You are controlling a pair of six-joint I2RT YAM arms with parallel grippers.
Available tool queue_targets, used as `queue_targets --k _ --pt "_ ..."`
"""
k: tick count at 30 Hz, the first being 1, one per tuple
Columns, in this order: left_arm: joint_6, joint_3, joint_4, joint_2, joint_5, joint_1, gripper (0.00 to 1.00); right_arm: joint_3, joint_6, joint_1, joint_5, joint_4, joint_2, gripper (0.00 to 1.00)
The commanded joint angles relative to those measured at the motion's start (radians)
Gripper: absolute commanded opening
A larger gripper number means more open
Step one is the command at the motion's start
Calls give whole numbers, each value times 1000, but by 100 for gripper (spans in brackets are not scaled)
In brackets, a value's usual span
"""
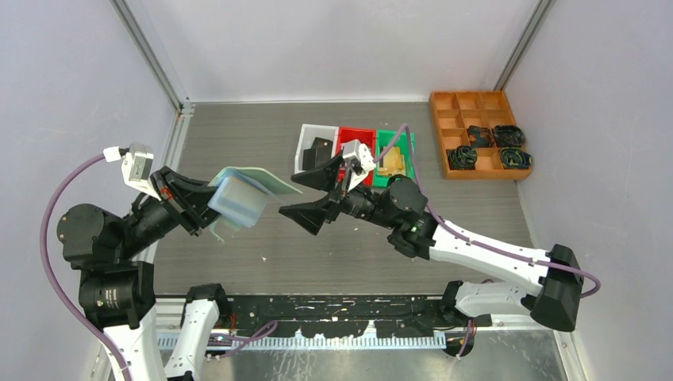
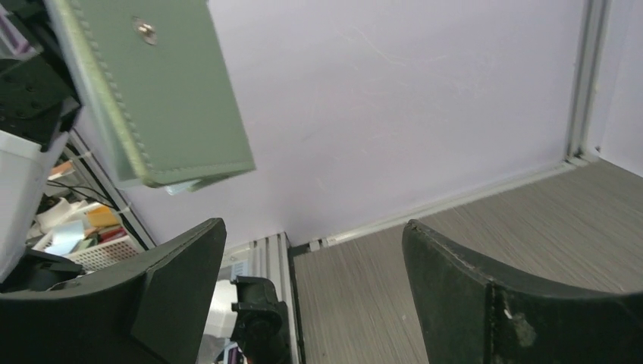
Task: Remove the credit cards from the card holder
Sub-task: Remove the credit card from the card holder.
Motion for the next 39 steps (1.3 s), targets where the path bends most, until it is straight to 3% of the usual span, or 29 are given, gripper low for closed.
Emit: queue_targets --k 1,8,22,39 --pt "-22 0 10 -7 -62 0 0 23 75 8 -72 278 49 93" --pt "-60 -2 35 -3 -50 -1 0 69 206 17 -98 438 158 95" --pt "-145 -2 93 2 -19 -1 0 137 243 43 -73 496 259 95" --pt "-141 2 105 4 16 -1 0 149 388 34 187 683 309 87"
